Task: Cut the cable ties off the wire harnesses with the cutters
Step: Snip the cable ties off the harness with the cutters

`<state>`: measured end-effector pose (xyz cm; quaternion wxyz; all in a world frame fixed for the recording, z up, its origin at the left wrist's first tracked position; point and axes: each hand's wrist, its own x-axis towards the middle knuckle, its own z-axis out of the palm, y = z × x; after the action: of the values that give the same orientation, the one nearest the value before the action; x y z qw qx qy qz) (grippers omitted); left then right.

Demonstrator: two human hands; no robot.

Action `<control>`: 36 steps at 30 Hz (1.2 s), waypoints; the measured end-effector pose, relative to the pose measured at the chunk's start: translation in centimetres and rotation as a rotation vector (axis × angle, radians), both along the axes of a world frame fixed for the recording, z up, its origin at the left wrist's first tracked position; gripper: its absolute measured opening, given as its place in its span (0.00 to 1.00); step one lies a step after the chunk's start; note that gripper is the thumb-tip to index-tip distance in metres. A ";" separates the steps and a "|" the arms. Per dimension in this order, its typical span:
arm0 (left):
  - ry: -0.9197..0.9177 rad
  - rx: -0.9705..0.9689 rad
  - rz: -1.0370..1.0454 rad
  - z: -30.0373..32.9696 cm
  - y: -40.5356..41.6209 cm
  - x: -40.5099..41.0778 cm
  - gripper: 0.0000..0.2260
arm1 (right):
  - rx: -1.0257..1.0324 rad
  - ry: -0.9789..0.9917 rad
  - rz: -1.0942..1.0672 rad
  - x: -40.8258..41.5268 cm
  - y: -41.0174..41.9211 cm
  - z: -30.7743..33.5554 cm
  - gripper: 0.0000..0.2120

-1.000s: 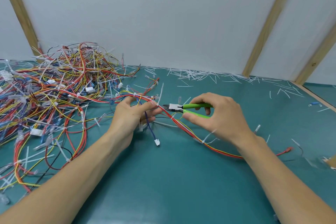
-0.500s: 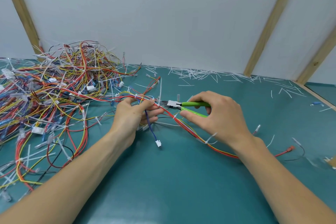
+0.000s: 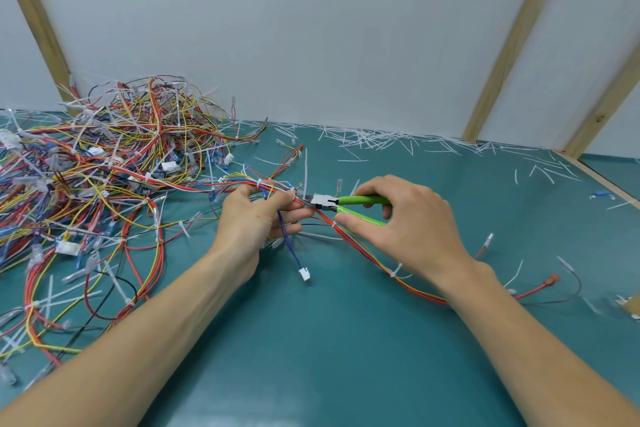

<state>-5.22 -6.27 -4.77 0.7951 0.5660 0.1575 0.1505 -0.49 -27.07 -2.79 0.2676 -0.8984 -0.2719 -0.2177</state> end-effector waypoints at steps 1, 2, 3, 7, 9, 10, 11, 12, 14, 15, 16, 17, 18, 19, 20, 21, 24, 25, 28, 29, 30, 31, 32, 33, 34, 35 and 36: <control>0.002 -0.004 0.000 0.0 0.0 0.0 0.12 | 0.001 0.002 0.001 0.0 0.0 0.0 0.21; 0.001 -0.009 0.000 0.0 0.0 0.0 0.12 | 0.003 0.006 0.004 0.0 0.0 0.0 0.21; 0.001 -0.014 -0.001 0.0 0.1 0.0 0.11 | 0.003 0.010 0.007 0.0 0.0 0.0 0.20; 0.014 -0.032 -0.011 -0.1 0.1 0.0 0.09 | -0.023 0.034 0.013 0.0 -0.1 0.2 0.18; 0.020 -0.029 -0.018 -0.2 0.1 0.1 0.09 | -0.032 0.046 0.014 0.1 -0.2 0.2 0.18; 0.021 -0.024 -0.019 -0.2 0.1 0.1 0.10 | -0.033 0.052 0.013 0.1 -0.2 0.2 0.18; 0.022 -0.018 -0.020 -0.2 0.1 0.0 0.10 | -0.033 0.057 0.011 0.1 -0.2 0.2 0.18; 0.022 -0.013 -0.020 -0.2 0.1 0.0 0.10 | -0.032 0.062 0.007 0.2 -0.2 0.2 0.19; 0.023 -0.013 -0.018 -0.2 0.2 0.0 0.10 | -0.025 0.073 -0.001 0.2 -0.2 0.1 0.20; 0.022 -0.015 -0.017 -0.2 0.2 0.0 0.10 | -0.020 0.076 -0.007 0.3 -0.2 0.0 0.20; 0.021 -0.012 -0.017 -0.2 0.2 0.0 0.10 | -0.015 0.077 -0.014 0.3 -0.2 0.0 0.21; 0.020 -0.004 -0.019 -0.2 0.1 0.1 0.10 | -0.011 0.078 -0.019 0.4 -0.2 -0.1 0.21; 0.020 0.006 -0.022 -0.2 0.1 0.1 0.10 | -0.007 0.082 -0.022 0.5 -0.2 -0.1 0.22; 0.020 0.013 -0.026 -0.2 0.1 0.1 0.09 | -0.004 0.088 -0.024 0.6 -0.2 -0.2 0.23; 0.018 0.017 -0.029 -0.2 0.1 0.1 0.09 | -0.002 0.093 -0.024 0.6 -0.2 -0.2 0.23; 0.017 0.018 -0.030 -0.2 0.1 0.0 0.09 | 0.000 0.099 -0.024 0.7 -0.2 -0.3 0.23; 0.017 0.009 -0.028 -0.2 0.1 0.0 0.09 | 0.003 0.114 -0.021 0.7 -0.3 -0.2 0.23; 0.018 0.007 -0.028 -0.3 0.1 0.0 0.09 | 0.004 0.117 -0.019 0.7 -0.3 -0.2 0.24; 0.019 0.010 -0.029 -0.3 0.2 0.0 0.09 | 0.008 0.125 -0.014 0.8 -0.3 -0.3 0.24; 0.018 0.014 -0.030 -0.3 0.2 0.0 0.09 | 0.007 0.126 -0.012 0.8 -0.3 -0.2 0.24; 0.017 0.017 -0.032 -0.4 0.2 0.0 0.09 | 0.007 0.126 -0.012 0.8 -0.3 -0.2 0.23; 0.016 0.018 -0.032 -0.4 0.2 0.0 0.09 | 0.006 0.126 -0.012 0.8 -0.3 -0.2 0.23; 0.017 0.015 -0.029 -0.4 0.2 0.0 0.09 | 0.004 0.126 -0.013 0.8 -0.3 -0.2 0.23; 0.019 0.013 -0.027 -0.4 0.2 0.0 0.09 | 0.001 0.127 -0.014 0.8 -0.3 -0.2 0.22; 0.020 0.013 -0.026 -0.4 0.2 0.1 0.09 | -0.001 0.129 -0.014 0.8 -0.4 -0.2 0.21; 0.021 0.015 -0.027 -0.5 0.2 0.1 0.09 | -0.001 0.132 -0.015 0.8 -0.4 -0.2 0.21; 0.023 0.018 -0.028 -0.5 0.2 0.1 0.09 | 0.001 0.135 -0.014 0.8 -0.4 -0.3 0.20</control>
<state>-5.07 -6.12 -5.27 0.7902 0.5770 0.1571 0.1344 0.29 -27.51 -3.05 0.2842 -0.9128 -0.2470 -0.1583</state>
